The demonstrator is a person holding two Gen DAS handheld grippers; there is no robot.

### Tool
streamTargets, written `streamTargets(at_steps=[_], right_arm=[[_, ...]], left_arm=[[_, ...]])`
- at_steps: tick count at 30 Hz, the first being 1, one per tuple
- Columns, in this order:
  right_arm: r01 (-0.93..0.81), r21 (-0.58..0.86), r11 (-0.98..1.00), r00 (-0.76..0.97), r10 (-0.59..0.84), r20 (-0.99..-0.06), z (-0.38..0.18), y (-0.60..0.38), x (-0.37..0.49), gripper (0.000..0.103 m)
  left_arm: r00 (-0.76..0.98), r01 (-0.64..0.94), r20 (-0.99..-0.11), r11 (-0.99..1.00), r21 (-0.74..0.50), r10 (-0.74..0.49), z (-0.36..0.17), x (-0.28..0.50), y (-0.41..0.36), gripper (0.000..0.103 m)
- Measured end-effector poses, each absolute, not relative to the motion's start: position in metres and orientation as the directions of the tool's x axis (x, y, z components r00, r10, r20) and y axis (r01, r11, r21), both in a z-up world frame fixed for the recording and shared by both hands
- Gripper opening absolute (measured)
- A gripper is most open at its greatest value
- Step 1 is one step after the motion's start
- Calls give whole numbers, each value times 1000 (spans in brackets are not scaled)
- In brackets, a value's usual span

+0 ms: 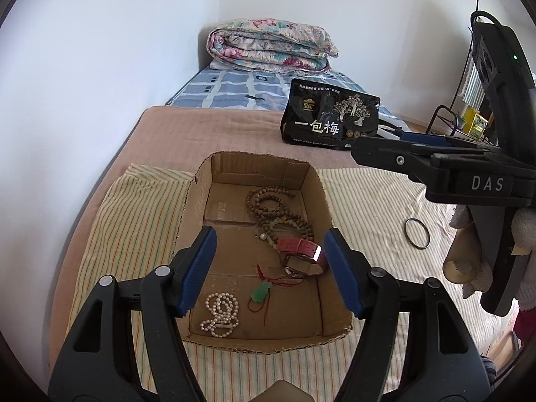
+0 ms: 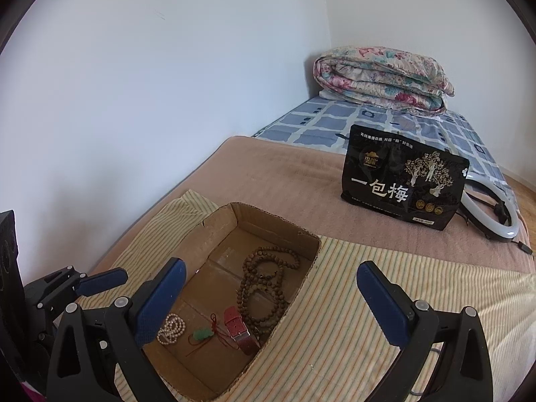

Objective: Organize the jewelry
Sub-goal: 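Withdraw both tools from the box toward the dark bangle and second earring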

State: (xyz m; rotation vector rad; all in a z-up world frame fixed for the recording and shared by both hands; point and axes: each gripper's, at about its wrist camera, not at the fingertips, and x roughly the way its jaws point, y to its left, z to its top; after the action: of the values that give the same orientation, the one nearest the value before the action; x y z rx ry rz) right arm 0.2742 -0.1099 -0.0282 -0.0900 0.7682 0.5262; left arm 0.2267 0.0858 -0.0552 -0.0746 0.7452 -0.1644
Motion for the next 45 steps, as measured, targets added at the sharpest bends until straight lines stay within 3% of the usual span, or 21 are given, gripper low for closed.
streamTargets(at_steps=[30, 45], right_arm=[[-393, -62, 918, 760, 286, -584, 27, -233, 195, 103], [-247, -11, 969, 737, 180, -651, -13, -333, 186, 103]], left_arm=[[746, 239, -619, 966, -96, -245, -10, 186, 5, 69], [685, 338, -651, 934, -113, -326, -30, 180, -55, 69]])
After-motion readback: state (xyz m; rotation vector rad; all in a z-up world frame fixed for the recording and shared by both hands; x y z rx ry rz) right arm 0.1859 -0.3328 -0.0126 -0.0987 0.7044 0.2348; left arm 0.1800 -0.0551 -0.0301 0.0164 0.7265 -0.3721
